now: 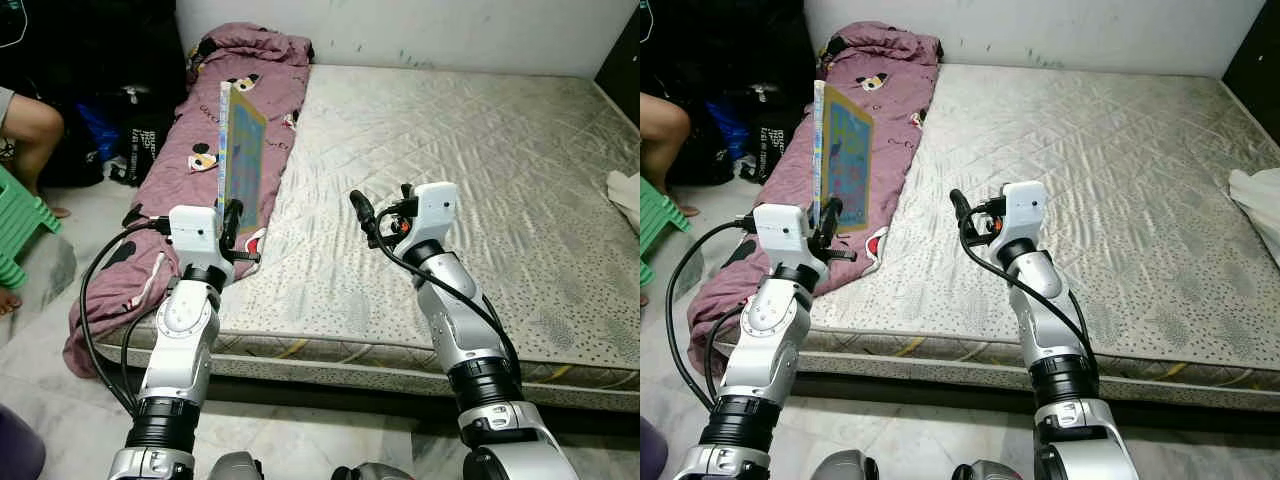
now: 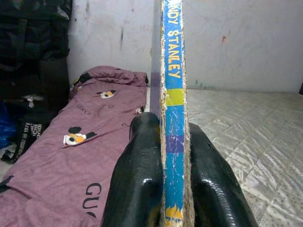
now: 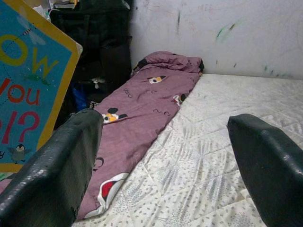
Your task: Clean up the room
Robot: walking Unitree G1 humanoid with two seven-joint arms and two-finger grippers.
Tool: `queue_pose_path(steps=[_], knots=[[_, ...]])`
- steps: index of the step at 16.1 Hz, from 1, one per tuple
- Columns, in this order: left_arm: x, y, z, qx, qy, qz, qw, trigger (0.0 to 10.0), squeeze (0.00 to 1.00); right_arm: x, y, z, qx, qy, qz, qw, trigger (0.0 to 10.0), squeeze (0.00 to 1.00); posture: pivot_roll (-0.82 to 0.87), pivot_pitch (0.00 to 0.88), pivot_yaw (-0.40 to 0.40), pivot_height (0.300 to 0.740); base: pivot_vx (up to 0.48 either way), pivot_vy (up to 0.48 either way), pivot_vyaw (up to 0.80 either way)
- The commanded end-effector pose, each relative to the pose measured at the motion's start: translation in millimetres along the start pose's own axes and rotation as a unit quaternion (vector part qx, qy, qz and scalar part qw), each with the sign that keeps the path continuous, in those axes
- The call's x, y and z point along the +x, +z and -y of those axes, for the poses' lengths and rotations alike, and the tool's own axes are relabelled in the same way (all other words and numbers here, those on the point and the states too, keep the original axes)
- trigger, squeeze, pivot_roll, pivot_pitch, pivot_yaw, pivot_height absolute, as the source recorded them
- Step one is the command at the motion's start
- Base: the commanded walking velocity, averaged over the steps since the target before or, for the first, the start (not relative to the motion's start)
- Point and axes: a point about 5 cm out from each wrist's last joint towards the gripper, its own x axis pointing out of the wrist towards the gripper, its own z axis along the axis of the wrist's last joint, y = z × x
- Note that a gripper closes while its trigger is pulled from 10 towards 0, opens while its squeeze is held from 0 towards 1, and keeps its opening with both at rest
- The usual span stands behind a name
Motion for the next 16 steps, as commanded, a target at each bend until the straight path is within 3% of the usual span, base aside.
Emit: queue_pose_path(steps=[1,16], knots=[[1.6,5.8,-0.7,-0.001,-0.005,0.013,1.000,10.0,0.00,1.3,0.8,0.6,-0.004,-0.002,-0.003,1.000,10.0,0.00,-0.09,0.000,-0.007,0.740,0.000,0.000,0.00],[1.8,7.1,0.5,-0.004,-0.012,0.016,1.000,10.0,0.00,-1.0,-2.4,8.4,-0.015,-0.020,-0.010,1.000,10.0,0.00,-0.10,0.000,-0.005,0.740,0.297,0.000,0.00]])
